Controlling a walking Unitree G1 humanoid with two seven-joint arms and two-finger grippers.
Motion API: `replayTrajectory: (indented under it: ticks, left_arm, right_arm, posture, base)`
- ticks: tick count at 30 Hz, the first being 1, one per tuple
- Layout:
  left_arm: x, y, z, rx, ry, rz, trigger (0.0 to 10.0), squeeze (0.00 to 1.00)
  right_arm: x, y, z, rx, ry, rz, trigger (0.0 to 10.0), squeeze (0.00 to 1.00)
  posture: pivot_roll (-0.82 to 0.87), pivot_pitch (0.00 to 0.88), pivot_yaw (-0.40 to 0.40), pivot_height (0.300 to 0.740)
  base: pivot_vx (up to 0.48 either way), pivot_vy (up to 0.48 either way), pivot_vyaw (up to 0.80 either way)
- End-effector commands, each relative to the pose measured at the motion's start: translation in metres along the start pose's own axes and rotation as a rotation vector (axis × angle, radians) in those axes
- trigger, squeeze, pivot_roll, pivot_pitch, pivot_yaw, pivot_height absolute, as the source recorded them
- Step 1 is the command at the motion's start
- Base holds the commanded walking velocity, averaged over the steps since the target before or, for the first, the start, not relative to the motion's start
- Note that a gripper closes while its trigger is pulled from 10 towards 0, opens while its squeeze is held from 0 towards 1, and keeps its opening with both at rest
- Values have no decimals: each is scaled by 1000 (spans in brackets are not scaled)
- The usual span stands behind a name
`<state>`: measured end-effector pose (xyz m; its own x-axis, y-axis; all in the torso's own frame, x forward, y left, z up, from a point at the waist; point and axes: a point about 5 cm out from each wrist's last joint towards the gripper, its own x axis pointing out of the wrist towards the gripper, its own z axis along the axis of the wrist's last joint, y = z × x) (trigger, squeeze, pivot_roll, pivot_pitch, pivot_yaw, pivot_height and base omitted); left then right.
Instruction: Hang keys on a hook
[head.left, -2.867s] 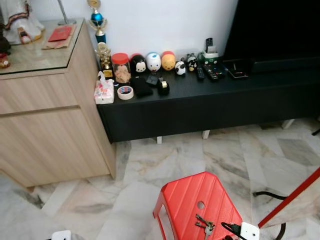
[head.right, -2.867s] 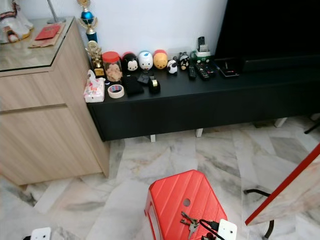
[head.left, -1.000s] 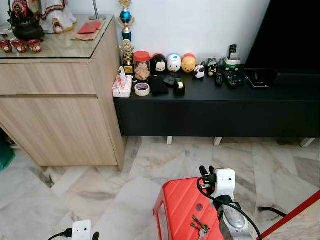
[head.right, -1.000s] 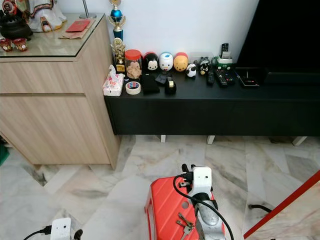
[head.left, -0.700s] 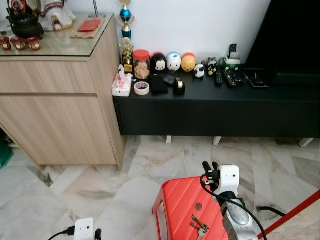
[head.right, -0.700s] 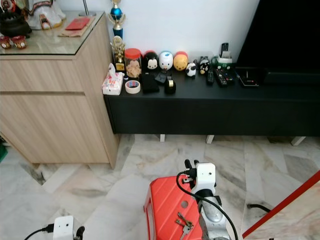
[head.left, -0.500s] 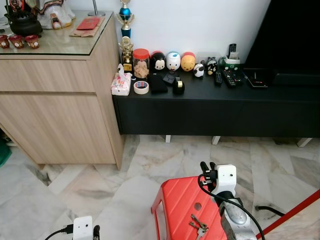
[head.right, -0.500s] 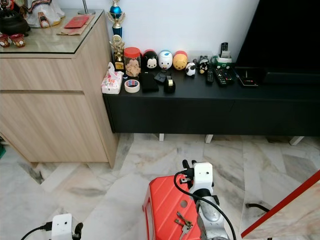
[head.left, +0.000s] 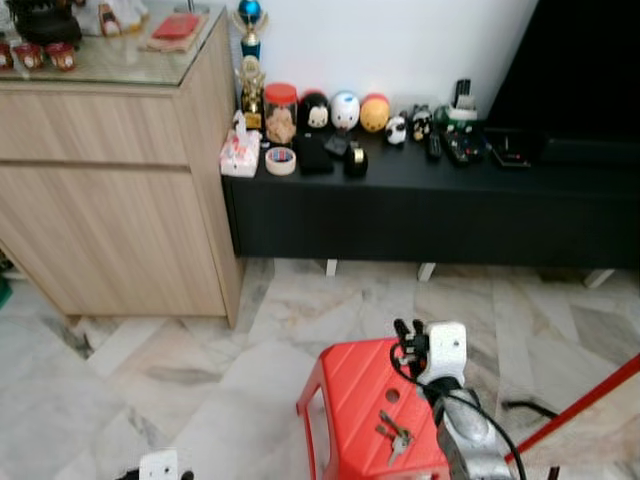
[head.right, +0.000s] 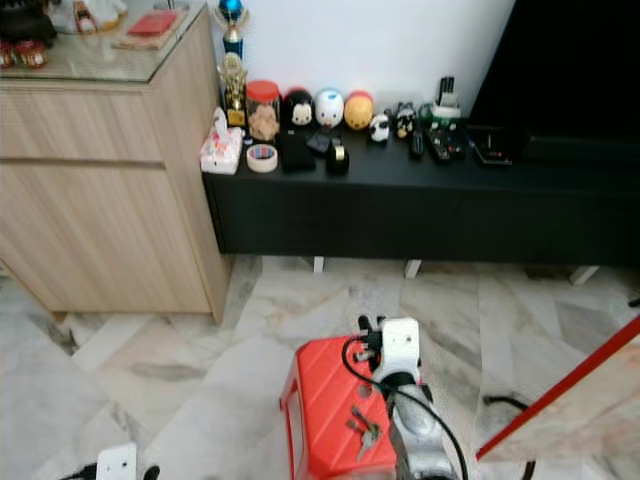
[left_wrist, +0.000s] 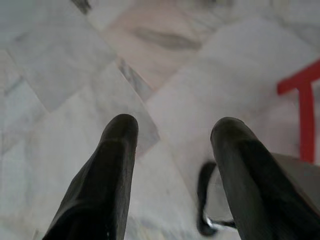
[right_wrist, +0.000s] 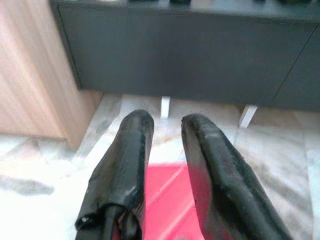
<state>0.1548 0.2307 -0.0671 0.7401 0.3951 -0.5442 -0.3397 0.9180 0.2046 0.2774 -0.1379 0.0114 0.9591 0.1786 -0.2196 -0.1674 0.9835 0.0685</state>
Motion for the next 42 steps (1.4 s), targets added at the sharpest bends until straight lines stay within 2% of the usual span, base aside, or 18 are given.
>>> replayTrajectory:
  ticks: [1,2,3,9,12,20,28,31,34,42]
  left_arm:
    - [4,5,16,1,-95,26,10000,0]
    - [6,7,30,-18,-164,34,10000,0]
    - [9,13,56,-36,-301,27,10000,0]
    - [13,25,88,-37,-457,2,10000,0]
    - [12,25,94,-39,-487,-3,10000,0]
    - [6,19,98,-51,-514,-43,10000,0]
    - [7,17,105,-59,-524,-68,10000,0]
    - [7,17,107,-63,-528,-73,10000,0]
    - [7,15,109,-64,-535,-75,10000,0]
    - [5,10,118,-69,-566,-88,10000,0]
  right_arm:
    - [-1,-3,-2,9,22,-4,10000,0]
    - [-1,-3,-3,11,33,-3,10000,0]
    - [-2,-4,-6,18,55,4,10000,0]
    - [-1,-9,-9,77,100,-4,10000,0]
    - [1,-11,-8,111,116,1,10000,0]
    - [3,-11,-12,93,154,10,10000,0]
    - [9,-20,-12,149,206,-98,10000,0]
    - [10,-23,-10,112,197,-126,10000,0]
    - [10,-24,-8,122,184,-122,10000,0]
    - [11,-26,-6,125,175,-132,10000,0]
  posture:
    - [83,66,-122,630]
    - [86,69,-123,630]
    - [98,78,-127,630]
    - [110,92,-130,630]
    - [109,96,-131,630]
    - [110,99,-126,630]
    - [113,106,-123,630]
    - [113,106,-123,615]
    - [112,109,-125,596]
    - [113,114,-127,596]
  base:
    - [0,0,0]
    - [0,0,0]
    - [0,0,0]
    - [0,0,0]
    - [0,0,0]
    - [0,0,0]
    - [0,0,0]
    - [0,0,0]
    - [0,0,0]
    - [0,0,0]
